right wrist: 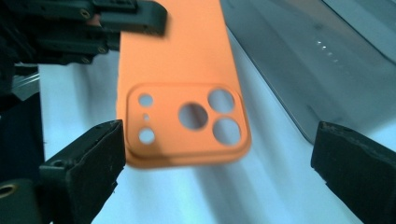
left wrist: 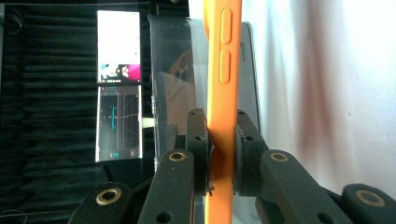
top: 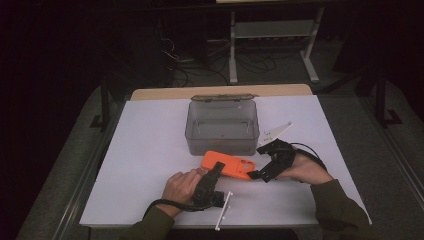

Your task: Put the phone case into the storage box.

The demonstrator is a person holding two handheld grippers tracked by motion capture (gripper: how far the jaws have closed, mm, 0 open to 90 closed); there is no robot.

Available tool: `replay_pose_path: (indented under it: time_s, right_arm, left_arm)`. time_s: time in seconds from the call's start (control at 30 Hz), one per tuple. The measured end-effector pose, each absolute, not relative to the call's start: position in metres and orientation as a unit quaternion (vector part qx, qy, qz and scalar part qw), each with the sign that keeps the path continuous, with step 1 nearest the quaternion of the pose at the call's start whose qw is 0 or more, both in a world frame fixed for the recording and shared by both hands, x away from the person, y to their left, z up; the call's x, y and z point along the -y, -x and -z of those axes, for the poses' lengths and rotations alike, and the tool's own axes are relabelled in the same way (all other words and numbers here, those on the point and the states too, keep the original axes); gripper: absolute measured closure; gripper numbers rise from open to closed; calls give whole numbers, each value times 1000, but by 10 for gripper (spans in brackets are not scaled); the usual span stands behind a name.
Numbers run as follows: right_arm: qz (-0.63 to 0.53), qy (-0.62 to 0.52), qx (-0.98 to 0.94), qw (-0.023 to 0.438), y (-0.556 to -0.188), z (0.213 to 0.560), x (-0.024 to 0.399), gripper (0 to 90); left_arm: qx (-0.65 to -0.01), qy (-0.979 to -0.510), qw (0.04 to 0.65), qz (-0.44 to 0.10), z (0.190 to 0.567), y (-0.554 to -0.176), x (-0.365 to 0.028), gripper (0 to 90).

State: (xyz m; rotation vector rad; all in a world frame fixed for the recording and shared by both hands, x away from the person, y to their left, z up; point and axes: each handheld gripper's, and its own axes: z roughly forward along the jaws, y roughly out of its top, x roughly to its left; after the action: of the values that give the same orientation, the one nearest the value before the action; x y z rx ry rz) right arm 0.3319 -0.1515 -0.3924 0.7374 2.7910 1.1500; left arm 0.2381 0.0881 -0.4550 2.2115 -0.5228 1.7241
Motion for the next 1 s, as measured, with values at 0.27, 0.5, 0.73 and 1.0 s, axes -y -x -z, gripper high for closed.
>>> replay_pose_path:
  time_s: [0.27, 0.5, 0.73, 1.0]
  right_arm:
    - [-383, -261, -885, 45, -324, 402, 165, 2]
    - [-396, -284, -870, 71, -313, 415, 181, 0]
    - [-412, -305, -853, 98, -305, 426, 192, 0]
    - [-422, -329, -834, 134, -300, 433, 195, 0]
  left_arm:
    - [179, -767, 142, -599, 454, -239, -91, 797]
    - [173, -772, 140, -596, 453, -239, -93, 797]
    - [152, -780, 159, -586, 450, -240, -95, 796]
    - [128, -791, 185, -570, 445, -243, -99, 797]
